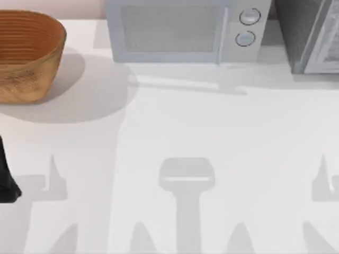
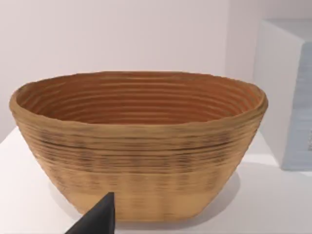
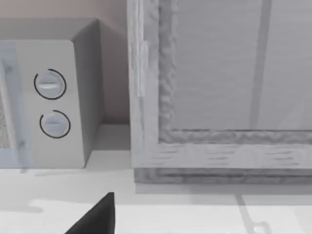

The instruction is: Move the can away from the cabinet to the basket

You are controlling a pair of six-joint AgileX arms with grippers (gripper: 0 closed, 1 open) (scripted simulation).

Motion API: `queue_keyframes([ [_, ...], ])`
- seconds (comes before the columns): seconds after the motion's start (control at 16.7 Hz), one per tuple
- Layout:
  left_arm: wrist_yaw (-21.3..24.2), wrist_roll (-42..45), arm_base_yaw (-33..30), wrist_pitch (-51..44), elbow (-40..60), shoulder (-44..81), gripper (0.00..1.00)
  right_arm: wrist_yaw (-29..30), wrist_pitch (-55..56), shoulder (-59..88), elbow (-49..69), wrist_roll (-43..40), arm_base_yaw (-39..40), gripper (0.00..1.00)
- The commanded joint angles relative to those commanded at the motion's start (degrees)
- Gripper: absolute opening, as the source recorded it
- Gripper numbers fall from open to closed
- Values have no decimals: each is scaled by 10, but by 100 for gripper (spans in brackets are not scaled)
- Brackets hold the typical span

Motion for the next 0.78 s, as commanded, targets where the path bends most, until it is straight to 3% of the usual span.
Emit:
queue_keyframes([
  [0.36,0,0,0,0,0,0,100,8,-14,54,61,2,9,100],
  [0.78,0,0,0,0,0,0,100,47,-94,303,375,4,41,100],
])
